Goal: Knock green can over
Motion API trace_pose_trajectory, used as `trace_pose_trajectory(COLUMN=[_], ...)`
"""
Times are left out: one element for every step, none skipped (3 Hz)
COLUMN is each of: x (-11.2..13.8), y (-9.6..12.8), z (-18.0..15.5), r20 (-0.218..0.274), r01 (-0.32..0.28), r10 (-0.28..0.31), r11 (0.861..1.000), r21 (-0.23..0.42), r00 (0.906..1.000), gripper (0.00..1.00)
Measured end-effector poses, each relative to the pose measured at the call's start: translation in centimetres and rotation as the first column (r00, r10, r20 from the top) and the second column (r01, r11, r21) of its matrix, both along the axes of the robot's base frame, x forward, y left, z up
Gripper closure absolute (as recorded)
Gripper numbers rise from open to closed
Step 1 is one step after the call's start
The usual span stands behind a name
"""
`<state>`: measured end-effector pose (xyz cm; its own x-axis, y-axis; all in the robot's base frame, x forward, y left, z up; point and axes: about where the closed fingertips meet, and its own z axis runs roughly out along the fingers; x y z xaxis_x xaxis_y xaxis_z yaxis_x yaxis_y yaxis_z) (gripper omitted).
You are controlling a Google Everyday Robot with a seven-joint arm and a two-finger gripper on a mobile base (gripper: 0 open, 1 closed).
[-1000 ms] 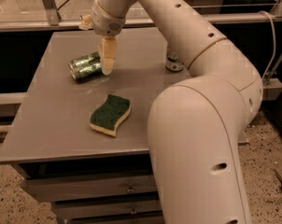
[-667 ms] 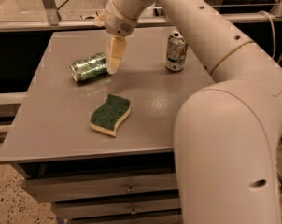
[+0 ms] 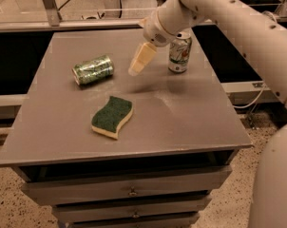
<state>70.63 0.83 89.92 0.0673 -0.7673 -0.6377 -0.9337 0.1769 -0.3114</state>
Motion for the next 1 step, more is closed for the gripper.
trace_pose_trajectory(x=[1.11], y=[-0.55], z=[0.01], r20=[0.029], r01=[0.041], r10=[-0.041], r11=[0.999], r21=[0.026], r00=[0.9987], gripper=[0.00])
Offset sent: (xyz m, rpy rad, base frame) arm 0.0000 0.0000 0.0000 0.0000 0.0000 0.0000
